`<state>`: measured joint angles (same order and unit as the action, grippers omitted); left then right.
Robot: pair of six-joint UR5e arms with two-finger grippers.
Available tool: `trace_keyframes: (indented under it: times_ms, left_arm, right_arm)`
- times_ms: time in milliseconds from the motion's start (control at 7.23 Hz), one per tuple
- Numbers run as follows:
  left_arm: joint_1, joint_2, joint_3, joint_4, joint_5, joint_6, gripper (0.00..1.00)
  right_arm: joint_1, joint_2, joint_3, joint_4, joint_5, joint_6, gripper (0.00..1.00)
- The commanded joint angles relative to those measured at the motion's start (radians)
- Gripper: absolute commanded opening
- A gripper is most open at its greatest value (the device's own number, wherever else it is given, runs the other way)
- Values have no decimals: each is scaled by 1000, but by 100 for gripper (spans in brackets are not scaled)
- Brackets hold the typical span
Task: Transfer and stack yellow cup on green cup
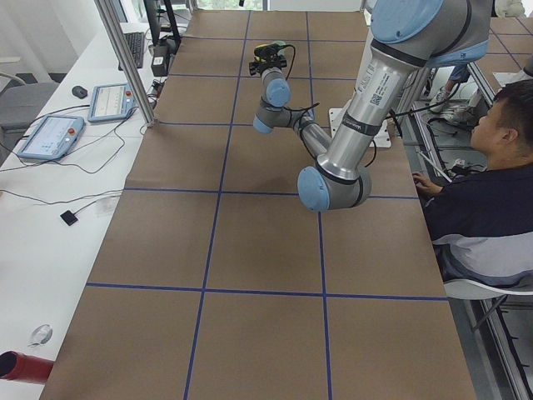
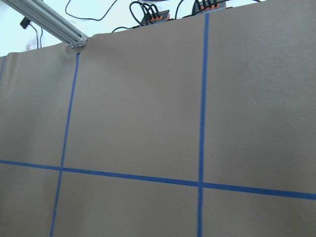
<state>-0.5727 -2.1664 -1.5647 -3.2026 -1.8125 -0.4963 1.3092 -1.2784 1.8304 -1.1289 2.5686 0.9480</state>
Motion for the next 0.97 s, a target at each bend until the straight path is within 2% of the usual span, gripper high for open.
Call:
trace_keyframes:
  times_ms: [0, 138, 277, 415, 830]
  left_arm:
    - [8, -3, 38, -3, 16, 7, 0]
    - [7, -3, 64, -31, 63, 19, 0]
    - [8, -4, 83, -34, 74, 124, 0]
    - [8, -1, 95, -36, 74, 152, 0]
    - [11, 8, 133, -91, 74, 156, 0]
  right_arm:
    - [-79, 135, 27, -93, -15, 127, 100]
    - [-103, 184, 73, -203, -25, 129, 100]
    - [-135, 226, 110, -298, -28, 130, 100]
    - [-181, 250, 147, -361, -56, 130, 100]
    - [-371, 402, 159, -559, -238, 199, 100]
